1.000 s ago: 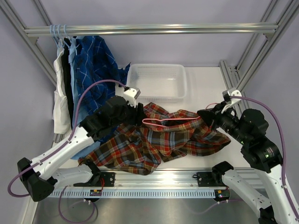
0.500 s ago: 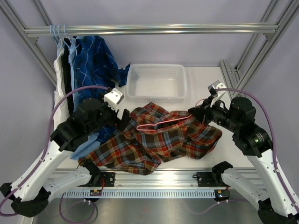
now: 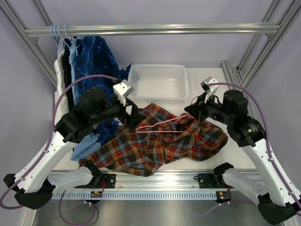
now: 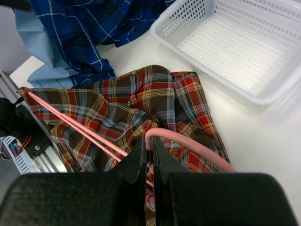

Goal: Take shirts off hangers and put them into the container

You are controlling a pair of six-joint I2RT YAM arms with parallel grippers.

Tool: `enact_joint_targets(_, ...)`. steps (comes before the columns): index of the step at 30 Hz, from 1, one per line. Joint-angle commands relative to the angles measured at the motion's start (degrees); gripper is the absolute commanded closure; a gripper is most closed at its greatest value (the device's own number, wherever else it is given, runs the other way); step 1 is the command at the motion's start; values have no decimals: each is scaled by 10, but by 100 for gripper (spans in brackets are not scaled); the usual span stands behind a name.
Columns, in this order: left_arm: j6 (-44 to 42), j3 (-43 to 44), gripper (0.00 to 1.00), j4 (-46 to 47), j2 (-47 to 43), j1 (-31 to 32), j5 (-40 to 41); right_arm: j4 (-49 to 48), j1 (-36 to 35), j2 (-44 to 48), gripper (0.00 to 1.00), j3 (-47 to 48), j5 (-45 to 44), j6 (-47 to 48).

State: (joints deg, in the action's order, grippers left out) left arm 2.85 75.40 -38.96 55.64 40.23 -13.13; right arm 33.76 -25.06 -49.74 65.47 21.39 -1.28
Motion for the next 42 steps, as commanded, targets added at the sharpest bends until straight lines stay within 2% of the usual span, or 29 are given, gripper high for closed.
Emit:
enact_joint_targets(1,13,3,6,50,21,55,-77,-43,2,-11,100,34,32,8)
enact_joint_targets(3,-2,16,7,30,60,103,-56,-48,2,-14,100,37,46,9)
enact_joint_targets(8,-21,30,14,11,119,117,-59,-57,2,-18,100,41,75,9)
enact_joint_targets(12,-40,20,28,-4,131,117,-53,-54,2,-19,100,46,80,8)
enact_joint_targets(13,-43,17,35,-5,130,117,-53,-54,2,-20,100,46,80,9)
enact_joint_targets(15,-46,8,44,-7,127,117,-52,-54,2,-20,100,45,81,8)
enact_joint_targets(16,-47,5,55,-5,125,117,-50,-56,2,-19,100,45,81,8)
enact_joint_targets(19,-50,-2,78,-7,120,117,-48,-58,2,-19,100,41,81,8)
enact_joint_targets(20,-50,-2,93,-4,118,117,-46,-59,2,-19,100,39,78,8)
enact_joint_targets(21,-50,-6,100,-2,114,117,-42,-58,2,-20,100,37,75,8)
enact_joint_targets(22,-51,-8,100,0,111,117,-39,-58,1,-20,100,34,67,4)
enact_joint_targets(23,-52,-9,100,2,103,117,-38,-58,2,-20,95,27,60,2)
enact_joint_targets(24,-53,-10,100,2,99,117,-31,-56,2,-19,72,21,55,0)
enact_joint_targets(26,-52,-17,100,6,90,117,-25,-55,2,-8,54,-2,25,-14)
enact_joint_targets(27,-53,-19,100,7,88,117,-17,-56,2,0,41,-13,14,-19)
enact_joint_targets(30,-50,-29,100,10,87,117,-8,-54,2,39,27,-58,-31,-46)
enact_joint_targets(31,-47,-34,100,12,86,116,-5,-48,2,63,19,-68,-54,-58)
enact_joint_targets(35,-31,-37,100,13,86,116,34,-23,2,118,2,-121,-114,-86)
enact_joint_targets(42,24,21,100,-67,37,116,138,38,2,184,1,-182,-219,-151)
